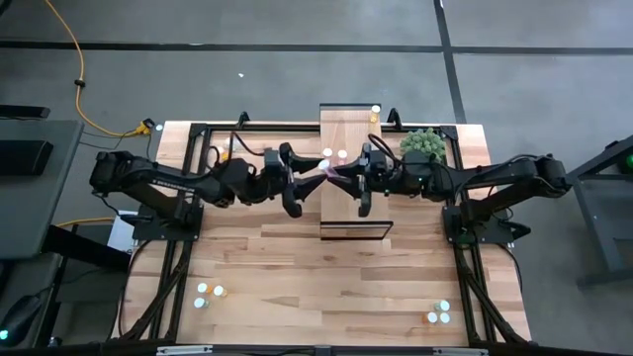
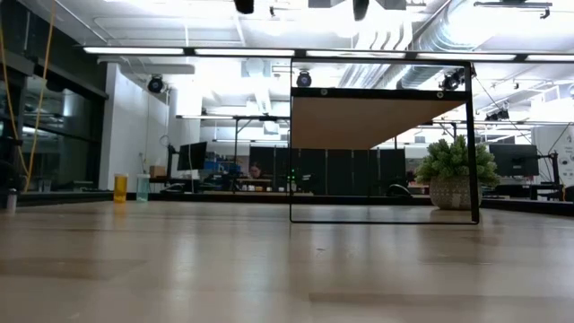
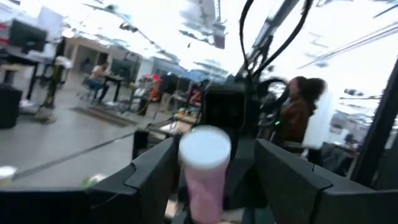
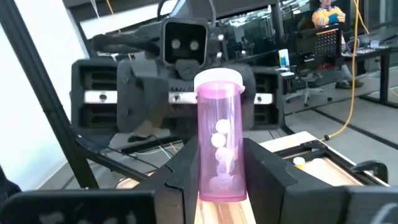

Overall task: Pick and place medicine bottles onto shelf by color
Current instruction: Put the pink pill bottle on the shelf aligned with the other pink pill bottles

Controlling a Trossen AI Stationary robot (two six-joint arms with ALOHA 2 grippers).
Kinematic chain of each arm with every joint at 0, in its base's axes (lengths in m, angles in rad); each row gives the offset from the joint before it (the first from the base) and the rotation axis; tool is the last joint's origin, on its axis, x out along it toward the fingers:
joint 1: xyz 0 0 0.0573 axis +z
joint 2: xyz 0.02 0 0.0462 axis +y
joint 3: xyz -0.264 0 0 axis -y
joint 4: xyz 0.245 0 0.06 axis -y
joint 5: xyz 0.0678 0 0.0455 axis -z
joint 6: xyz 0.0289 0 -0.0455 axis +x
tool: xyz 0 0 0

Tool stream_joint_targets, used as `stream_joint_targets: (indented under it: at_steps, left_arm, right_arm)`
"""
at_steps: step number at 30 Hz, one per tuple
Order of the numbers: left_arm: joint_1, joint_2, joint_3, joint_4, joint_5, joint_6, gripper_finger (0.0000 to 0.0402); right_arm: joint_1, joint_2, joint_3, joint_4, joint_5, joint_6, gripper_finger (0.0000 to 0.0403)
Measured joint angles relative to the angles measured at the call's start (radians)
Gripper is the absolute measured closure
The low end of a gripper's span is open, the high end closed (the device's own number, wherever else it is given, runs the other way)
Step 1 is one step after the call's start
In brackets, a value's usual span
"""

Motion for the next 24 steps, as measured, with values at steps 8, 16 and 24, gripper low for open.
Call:
stream_joint_targets:
  at_steps: [8, 16, 24]
  left_arm:
    - [0.005, 0.018, 0.023, -0.001, 0.052, 0.017, 0.0193]
    - [0.005, 0.018, 0.024, 0.012, 0.014, 0.017, 0.0193]
    - [0.005, 0.016, 0.024, 0.029, -0.003, 0.034, 0.0205]
  right_arm:
    - [0.001, -0.001, 0.002, 0.036, -0.011, -0.003, 0.0306]
    - [0.0, 0.0, 0.002, 0.03, -0.017, 0.0, 0.0306]
    - [0.0, 0.0, 0.002, 0.035, -0.025, 0.0, 0.0306]
